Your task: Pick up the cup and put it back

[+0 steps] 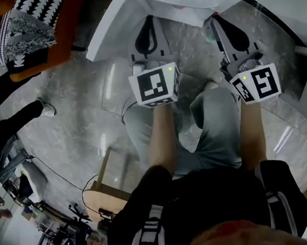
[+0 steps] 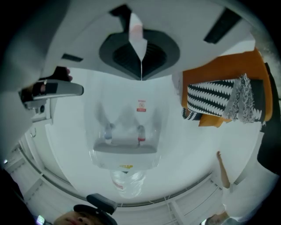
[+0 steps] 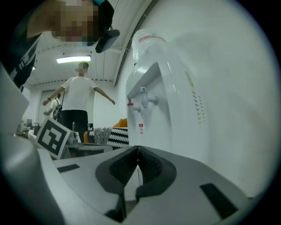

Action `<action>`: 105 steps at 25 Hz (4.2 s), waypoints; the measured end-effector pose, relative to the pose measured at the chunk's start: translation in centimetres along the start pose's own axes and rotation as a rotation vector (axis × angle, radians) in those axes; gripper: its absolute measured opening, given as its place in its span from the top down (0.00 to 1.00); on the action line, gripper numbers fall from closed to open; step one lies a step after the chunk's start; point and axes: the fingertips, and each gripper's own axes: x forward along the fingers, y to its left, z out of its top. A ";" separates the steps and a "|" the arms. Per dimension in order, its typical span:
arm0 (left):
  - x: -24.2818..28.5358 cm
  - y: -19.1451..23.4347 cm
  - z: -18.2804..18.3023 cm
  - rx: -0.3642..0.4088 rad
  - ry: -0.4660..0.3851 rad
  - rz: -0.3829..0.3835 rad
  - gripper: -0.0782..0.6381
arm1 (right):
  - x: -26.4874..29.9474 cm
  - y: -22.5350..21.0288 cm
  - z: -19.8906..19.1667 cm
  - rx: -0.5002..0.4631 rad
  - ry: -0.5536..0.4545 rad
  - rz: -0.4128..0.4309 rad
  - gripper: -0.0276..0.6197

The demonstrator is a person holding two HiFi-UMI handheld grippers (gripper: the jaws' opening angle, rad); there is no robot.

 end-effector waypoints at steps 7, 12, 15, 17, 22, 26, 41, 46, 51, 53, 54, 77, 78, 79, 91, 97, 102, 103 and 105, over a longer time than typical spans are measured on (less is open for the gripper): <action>4.1 0.1 -8.3 -0.046 -0.005 0.021 0.87 | 1.6 -1.0 -7.2 0.065 -0.051 0.017 0.94; 5.7 -0.1 -11.8 -0.104 0.000 -0.015 0.87 | 3.0 -0.2 -10.0 0.116 -0.070 0.080 0.94; 7.1 0.3 -13.6 -0.155 0.020 0.004 0.87 | 3.2 0.5 -10.7 0.038 -0.080 0.157 0.94; 7.6 0.4 -14.6 -0.153 0.006 -0.006 0.87 | 3.6 0.0 -11.7 0.024 -0.057 0.129 0.94; 6.4 0.8 -18.0 -0.173 -0.003 -0.023 0.87 | 4.7 -0.1 -14.4 -0.027 -0.029 0.061 0.94; 6.1 1.0 -19.2 -0.178 -0.005 -0.044 0.87 | 6.2 2.1 -16.3 -0.162 0.008 0.067 0.94; 5.5 0.7 -19.5 -0.116 0.049 -0.009 0.87 | 8.0 -0.6 -24.0 -0.200 0.094 0.017 0.68; 5.7 -1.0 -18.9 -0.048 0.044 -0.048 0.87 | 9.6 -2.6 -26.8 -0.152 0.108 -0.085 0.51; 5.8 -1.1 -19.3 -0.044 0.042 -0.058 0.87 | 12.0 -4.1 -30.9 -0.076 0.145 -0.140 0.38; 5.7 -0.8 -19.3 -0.043 0.038 -0.054 0.87 | 12.9 -4.7 -32.2 -0.039 0.145 -0.165 0.38; 5.7 -0.6 -19.3 -0.043 0.036 -0.049 0.87 | 13.4 -5.0 -32.7 -0.025 0.144 -0.177 0.38; 5.1 1.2 -22.1 -0.018 0.098 -0.029 0.87 | 19.5 -11.5 -37.6 0.044 0.147 -0.354 0.33; 5.1 1.4 -22.2 -0.016 0.099 -0.028 0.87 | 19.8 -11.7 -37.6 0.044 0.149 -0.359 0.33; 5.1 1.5 -22.3 -0.017 0.101 -0.026 0.87 | 20.1 -11.8 -37.7 0.048 0.152 -0.363 0.33; 5.0 1.4 -22.8 -0.037 0.111 -0.033 0.87 | 20.5 -12.4 -38.1 0.068 0.194 -0.393 0.40; 4.8 1.4 -22.6 -0.067 0.116 -0.012 0.87 | 19.7 -11.9 -37.7 0.060 0.198 -0.378 0.40; 4.7 1.4 -22.8 -0.042 0.118 -0.023 0.87 | 17.9 -10.3 -36.7 0.085 0.172 -0.335 0.40; 4.7 1.4 -22.8 -0.043 0.119 -0.021 0.87 | 17.5 -9.8 -36.5 0.089 0.168 -0.324 0.40; 4.7 1.4 -22.7 -0.047 0.116 -0.017 0.87 | 16.6 -8.9 -35.6 0.082 0.154 -0.298 0.40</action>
